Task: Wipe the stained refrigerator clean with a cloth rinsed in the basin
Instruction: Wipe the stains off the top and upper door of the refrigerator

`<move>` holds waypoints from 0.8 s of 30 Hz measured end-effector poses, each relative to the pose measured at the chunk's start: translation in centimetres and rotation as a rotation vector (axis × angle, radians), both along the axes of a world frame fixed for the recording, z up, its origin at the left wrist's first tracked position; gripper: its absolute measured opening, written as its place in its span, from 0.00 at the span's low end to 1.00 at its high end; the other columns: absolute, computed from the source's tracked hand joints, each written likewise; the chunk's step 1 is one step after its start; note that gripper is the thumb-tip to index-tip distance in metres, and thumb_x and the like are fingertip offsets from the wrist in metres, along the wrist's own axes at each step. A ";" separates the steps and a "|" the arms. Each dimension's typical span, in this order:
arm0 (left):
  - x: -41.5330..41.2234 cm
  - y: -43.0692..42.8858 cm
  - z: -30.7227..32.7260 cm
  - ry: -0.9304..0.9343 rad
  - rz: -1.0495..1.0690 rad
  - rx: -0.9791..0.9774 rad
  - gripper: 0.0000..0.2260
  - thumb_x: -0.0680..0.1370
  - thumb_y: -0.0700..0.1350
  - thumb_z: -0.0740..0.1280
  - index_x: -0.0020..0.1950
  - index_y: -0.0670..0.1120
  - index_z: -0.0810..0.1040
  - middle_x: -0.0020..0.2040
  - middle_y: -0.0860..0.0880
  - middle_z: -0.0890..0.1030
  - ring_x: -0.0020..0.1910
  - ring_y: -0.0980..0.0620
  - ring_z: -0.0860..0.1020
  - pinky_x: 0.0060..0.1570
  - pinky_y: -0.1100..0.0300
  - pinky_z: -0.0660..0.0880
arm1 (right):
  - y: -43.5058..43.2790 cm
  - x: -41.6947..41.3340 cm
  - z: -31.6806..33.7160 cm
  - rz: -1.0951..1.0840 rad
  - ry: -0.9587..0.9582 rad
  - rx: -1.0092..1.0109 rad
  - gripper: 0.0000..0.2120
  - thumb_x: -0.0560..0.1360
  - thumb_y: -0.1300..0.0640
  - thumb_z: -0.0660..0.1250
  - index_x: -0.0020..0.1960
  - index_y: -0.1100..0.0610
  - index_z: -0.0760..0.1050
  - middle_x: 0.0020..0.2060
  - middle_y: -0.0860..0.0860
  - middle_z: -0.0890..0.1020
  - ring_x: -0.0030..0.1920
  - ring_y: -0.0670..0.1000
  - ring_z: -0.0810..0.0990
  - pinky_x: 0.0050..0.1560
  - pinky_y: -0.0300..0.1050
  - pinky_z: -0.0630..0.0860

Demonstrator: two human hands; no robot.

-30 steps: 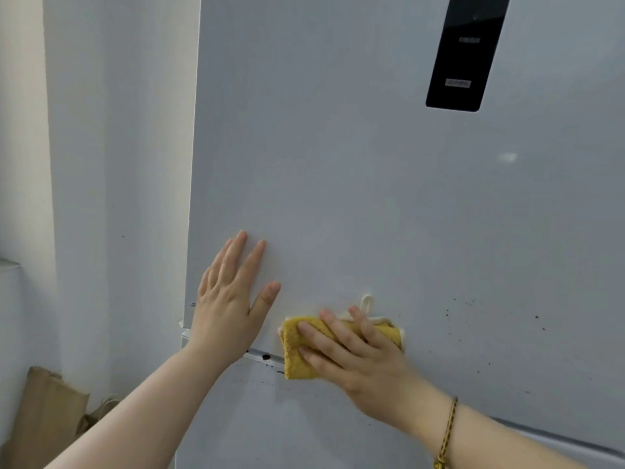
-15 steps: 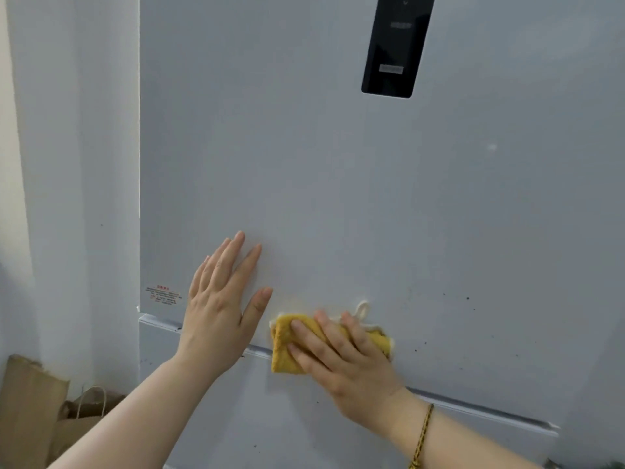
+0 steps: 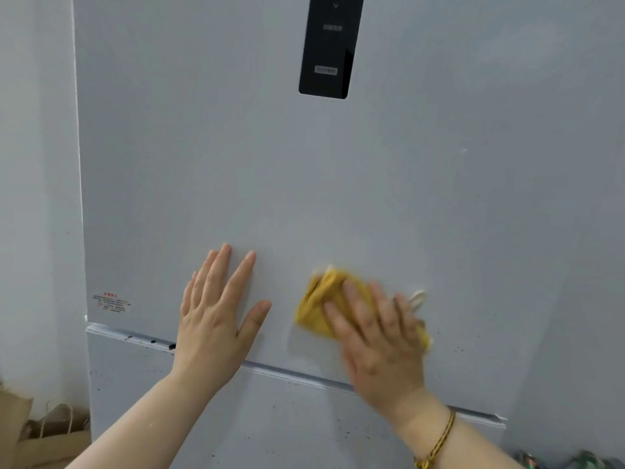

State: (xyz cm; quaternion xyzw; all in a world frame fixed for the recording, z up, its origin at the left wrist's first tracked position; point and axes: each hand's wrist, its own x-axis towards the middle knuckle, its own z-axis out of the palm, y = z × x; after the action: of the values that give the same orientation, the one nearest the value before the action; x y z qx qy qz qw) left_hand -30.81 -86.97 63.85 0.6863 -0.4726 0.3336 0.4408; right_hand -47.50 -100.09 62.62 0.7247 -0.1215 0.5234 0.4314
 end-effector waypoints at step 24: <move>-5.2 -3.1 -1.5 -0.277 -0.020 0.162 0.24 0.79 0.60 0.43 0.70 0.49 0.59 0.70 0.45 0.60 0.74 0.58 0.41 0.72 0.59 0.42 | -4.8 -10.6 -5.4 -0.036 0.358 -0.125 0.15 0.80 0.57 0.53 0.65 0.50 0.67 0.67 0.49 0.68 0.71 0.55 0.60 0.69 0.53 0.58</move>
State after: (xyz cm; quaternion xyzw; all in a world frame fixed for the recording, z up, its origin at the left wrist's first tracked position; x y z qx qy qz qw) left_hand -36.01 -90.09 62.31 0.6622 -0.5612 0.3813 0.3180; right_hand -58.06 -104.92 57.23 0.7756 -0.0230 0.3851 0.4997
